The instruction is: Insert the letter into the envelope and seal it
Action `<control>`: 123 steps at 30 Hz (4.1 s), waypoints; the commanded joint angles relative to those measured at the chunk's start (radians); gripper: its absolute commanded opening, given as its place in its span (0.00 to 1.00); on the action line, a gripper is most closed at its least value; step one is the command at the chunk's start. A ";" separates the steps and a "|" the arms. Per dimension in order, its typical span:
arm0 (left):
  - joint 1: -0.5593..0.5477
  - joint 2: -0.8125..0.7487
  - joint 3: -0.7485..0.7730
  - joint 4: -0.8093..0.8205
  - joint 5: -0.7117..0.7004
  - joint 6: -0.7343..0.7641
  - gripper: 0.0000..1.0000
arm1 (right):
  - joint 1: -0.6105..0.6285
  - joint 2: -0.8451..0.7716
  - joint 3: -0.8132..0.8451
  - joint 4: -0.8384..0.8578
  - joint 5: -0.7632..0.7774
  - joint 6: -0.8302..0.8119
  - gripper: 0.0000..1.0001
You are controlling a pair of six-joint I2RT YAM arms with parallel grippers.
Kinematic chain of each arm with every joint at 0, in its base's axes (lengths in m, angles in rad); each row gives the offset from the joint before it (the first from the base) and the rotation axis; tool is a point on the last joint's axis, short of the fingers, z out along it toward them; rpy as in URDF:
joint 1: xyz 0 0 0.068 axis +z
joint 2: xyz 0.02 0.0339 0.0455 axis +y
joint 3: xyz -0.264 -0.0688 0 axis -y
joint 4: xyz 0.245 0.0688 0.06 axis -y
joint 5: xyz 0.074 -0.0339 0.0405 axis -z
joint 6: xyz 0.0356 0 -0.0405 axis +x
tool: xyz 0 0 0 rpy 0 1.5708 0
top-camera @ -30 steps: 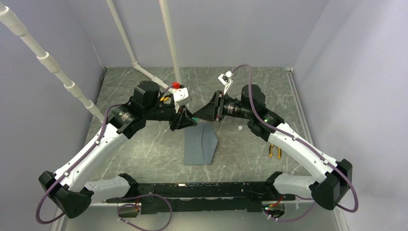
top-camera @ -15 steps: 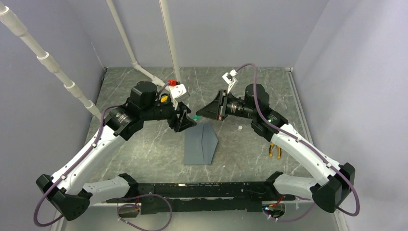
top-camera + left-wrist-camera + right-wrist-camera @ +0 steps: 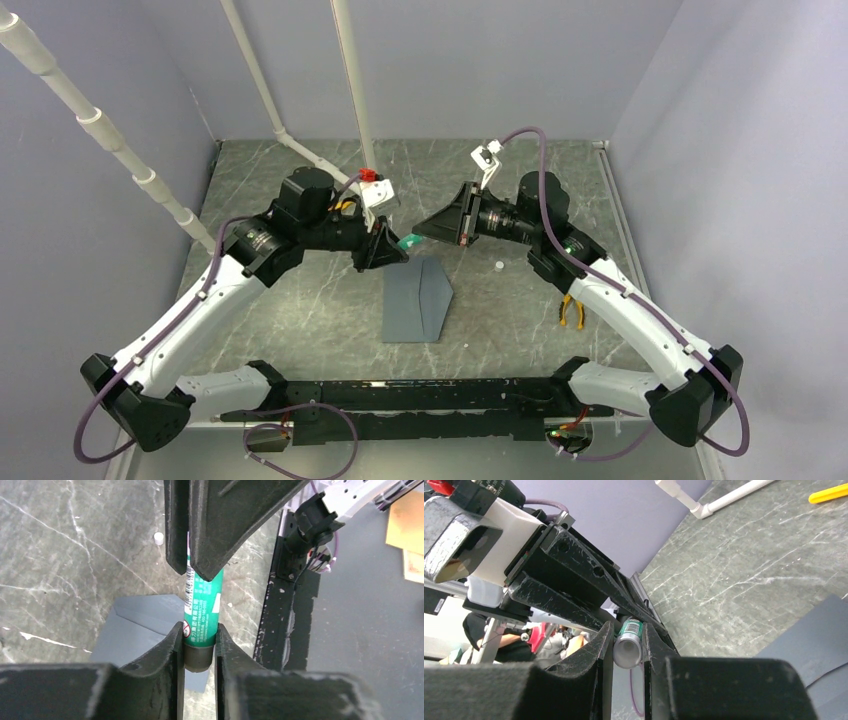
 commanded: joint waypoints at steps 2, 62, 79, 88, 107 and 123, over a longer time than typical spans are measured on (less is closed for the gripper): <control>0.004 0.010 0.052 0.006 0.034 0.025 0.03 | 0.002 -0.017 0.039 0.055 -0.056 0.021 0.09; 0.005 -0.172 -0.213 0.189 -0.236 -0.345 0.67 | 0.056 0.096 -0.093 -0.087 0.731 -0.371 0.00; 0.171 0.314 -0.491 0.557 -0.144 -0.743 0.06 | 0.330 0.284 -0.259 0.052 0.903 -0.365 0.00; 0.176 0.459 -0.499 0.661 -0.067 -0.763 0.02 | 0.383 0.425 -0.223 0.049 0.936 -0.361 0.00; 0.166 0.567 -0.499 0.583 -0.215 -0.742 0.02 | 0.447 0.527 -0.153 -0.044 1.059 -0.335 0.00; 0.130 0.634 -0.459 0.469 -0.315 -0.750 0.02 | 0.481 0.505 -0.158 -0.111 0.978 -0.293 0.00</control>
